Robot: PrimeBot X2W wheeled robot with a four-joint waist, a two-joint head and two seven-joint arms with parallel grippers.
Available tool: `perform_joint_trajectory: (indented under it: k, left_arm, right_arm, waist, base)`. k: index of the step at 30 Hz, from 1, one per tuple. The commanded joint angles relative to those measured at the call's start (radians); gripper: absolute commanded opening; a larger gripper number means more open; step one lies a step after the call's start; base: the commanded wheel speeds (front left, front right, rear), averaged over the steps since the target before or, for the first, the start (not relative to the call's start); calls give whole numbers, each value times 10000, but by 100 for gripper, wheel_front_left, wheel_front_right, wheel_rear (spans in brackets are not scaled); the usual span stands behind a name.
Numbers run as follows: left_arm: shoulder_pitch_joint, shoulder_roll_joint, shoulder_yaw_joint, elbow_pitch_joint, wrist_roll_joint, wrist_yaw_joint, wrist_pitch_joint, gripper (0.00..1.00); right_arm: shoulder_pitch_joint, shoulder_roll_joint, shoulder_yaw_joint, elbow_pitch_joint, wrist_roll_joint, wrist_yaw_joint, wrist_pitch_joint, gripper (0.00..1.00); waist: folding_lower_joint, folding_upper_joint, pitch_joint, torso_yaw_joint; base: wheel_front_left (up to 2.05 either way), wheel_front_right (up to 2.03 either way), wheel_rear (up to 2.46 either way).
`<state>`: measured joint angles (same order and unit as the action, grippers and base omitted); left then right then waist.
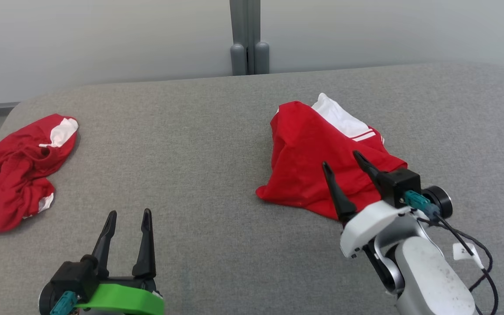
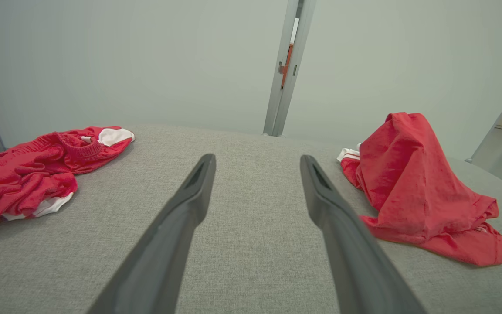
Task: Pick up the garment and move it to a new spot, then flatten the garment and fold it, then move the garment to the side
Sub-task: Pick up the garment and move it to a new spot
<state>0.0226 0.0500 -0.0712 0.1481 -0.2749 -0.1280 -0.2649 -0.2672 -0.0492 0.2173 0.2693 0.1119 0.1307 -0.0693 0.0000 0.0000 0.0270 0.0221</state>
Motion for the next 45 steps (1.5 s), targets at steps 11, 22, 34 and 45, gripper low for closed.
perform_joint_trajectory:
  k: [11,22,34,45]
  left_arm:
    - [-740,14,-534,67,-355,-30,8,100]
    - [-1067,14,-731,93,-623,-30,8,100]
    - [-773,13,-544,105,-546,-29,7,100]
    - [-415,14,-560,59,-440,-29,7,100]
  right_arm:
    - [-2875,-25,672,2931,568,1,993,100]
    - [-3941,-34,-309,5419,-880,1,1327,0]
    - [-4268,-22,-491,5302,233,1,-365,0]
    - [-5005,-25,301,2040,1853,1,-1630,0]
  waist:
    - [0,0,768,1079]
    - [0,0,1167,1672]
    - [0,0,844,1386]
    - [0,0,324,835]
  base:
    - [0,0,0]
    - [0,0,0]
    - [0,0,0]
    - [0,0,0]
